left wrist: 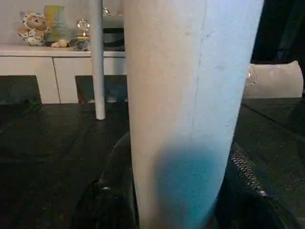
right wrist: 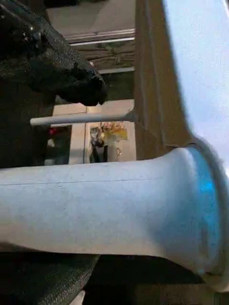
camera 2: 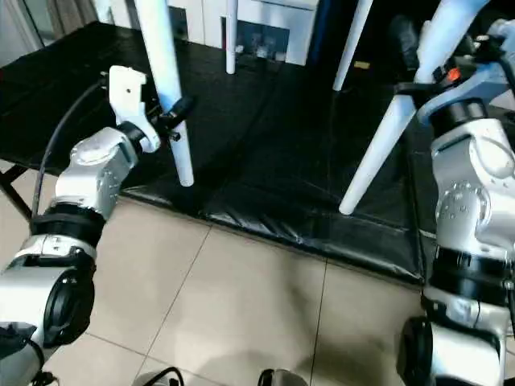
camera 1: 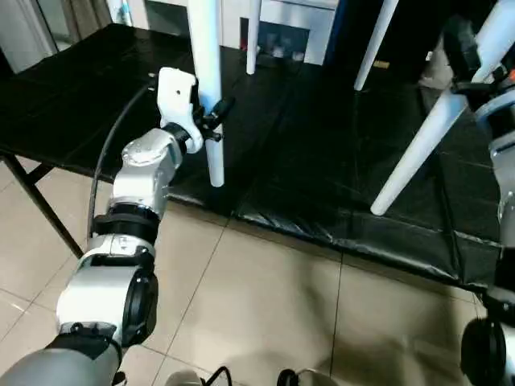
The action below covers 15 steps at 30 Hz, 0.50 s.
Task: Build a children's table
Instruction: Flip table
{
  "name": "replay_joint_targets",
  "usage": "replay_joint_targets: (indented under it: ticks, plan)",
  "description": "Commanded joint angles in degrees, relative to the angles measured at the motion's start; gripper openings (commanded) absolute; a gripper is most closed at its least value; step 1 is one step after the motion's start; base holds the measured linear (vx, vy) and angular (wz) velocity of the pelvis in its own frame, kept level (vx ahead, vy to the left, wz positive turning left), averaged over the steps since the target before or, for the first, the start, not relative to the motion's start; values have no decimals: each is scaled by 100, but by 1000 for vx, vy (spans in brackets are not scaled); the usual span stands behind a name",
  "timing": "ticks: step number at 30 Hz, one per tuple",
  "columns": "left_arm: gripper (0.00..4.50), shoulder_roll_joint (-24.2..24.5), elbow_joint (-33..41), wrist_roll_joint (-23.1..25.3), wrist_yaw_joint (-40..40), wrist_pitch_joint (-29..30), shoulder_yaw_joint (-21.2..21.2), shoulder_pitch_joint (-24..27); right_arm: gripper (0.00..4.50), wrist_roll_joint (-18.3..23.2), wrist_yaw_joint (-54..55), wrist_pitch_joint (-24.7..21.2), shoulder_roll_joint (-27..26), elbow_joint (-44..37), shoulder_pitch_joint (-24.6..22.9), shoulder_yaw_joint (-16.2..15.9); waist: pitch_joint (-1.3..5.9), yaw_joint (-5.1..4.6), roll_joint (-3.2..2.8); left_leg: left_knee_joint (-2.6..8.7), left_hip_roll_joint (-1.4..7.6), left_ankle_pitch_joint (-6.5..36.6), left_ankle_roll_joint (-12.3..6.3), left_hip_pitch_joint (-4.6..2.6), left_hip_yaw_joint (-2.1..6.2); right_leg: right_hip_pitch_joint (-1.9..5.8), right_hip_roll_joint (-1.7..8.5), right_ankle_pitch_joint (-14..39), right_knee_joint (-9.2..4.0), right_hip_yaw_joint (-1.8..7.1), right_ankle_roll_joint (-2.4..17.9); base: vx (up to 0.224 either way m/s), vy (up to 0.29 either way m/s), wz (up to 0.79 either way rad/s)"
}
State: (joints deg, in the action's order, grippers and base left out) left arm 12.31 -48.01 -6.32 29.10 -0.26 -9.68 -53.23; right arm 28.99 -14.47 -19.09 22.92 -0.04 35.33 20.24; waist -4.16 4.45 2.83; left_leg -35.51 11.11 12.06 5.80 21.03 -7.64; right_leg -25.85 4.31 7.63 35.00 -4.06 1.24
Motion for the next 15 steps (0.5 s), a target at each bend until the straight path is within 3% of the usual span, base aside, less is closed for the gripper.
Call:
replay_joint_targets:
  ticks: [1, 6, 7, 8, 9, 11, 12, 13, 14, 15]
  plan:
    - [170, 49, 55, 127, -39, 36, 141, 16, 450, 171, 88, -357, -179, -320, -215, -282, 459, -25, 85, 379, -31, 197, -479, 44, -169, 510, 191, 1933, -448, 164, 473, 0, 0, 0]
    - [170, 394, -89, 128, -18, 42, 33, -4, 450, -25, 381, -475, -265, -754, -551, -254, 440, -125, 72, 414, -23, 389, -309, 57, -136, 507, 187, 2021, -467, 156, 351, 0, 0, 0]
    - [170, 490, -125, 93, 96, -111, 1, 89, 450, -327, 285, -184, -155, -803, -750, -313, 428, -143, 60, 415, -31, 444, -280, 55, -139, 492, 190, 2085, -484, 156, 323, 0, 0, 0]
    - [204, 512, -127, 81, 134, -165, -5, 120, 450, -410, 240, -98, -116, -814, -808, -338, 422, -149, 71, 412, -32, 501, -267, 55, -143, 487, 190, 2160, -497, 160, 293, 0, 0, 0]
    - [204, 545, -74, 75, 157, -216, -9, 200, 450, -443, 153, -2, -90, -872, -931, -360, 415, -150, 44, 416, -36, 494, -263, 57, -143, 491, 194, 2132, -489, 167, 314, 0, 0, 0]
    - [243, 597, 469, -108, 390, -93, -72, 659, 450, -415, -102, 246, -94, -1253, -1496, -310, 407, -145, 55, 420, 1, 510, -304, 68, -139, 508, 215, 1944, -475, 184, 402, 0, 0, 0]
    - [243, 601, 507, -118, 402, -87, -75, 690, 450, -414, -116, 257, -95, -1284, -1535, -306, 408, -158, 59, 432, 7, 478, -361, 88, -134, 520, 213, 1803, -452, 187, 467, 0, 0, 0]
    - [244, 579, 950, -299, 451, -40, -188, 1009, 450, -321, -215, 367, -174, -1592, -1877, -209, 399, -168, 30, 432, -5, 479, -385, 85, -132, 504, 198, 1754, -453, 178, 502, 0, 0, 0]
    - [251, 570, 1125, -371, 460, -27, -231, 1134, 450, -281, -246, 398, -210, -1724, -2011, -170, 397, -182, 47, 429, 5, 462, -435, 92, -141, 516, 207, 1626, -452, 187, 585, 0, 0, 0]
    - [266, 524, 1769, -640, 538, -20, -351, 1614, 450, -145, -297, 542, -356, -2146, -2430, -26, 382, -184, 26, 442, 16, 513, -476, 98, -139, 511, 215, 1628, -459, 186, 644, 0, 0, 0]
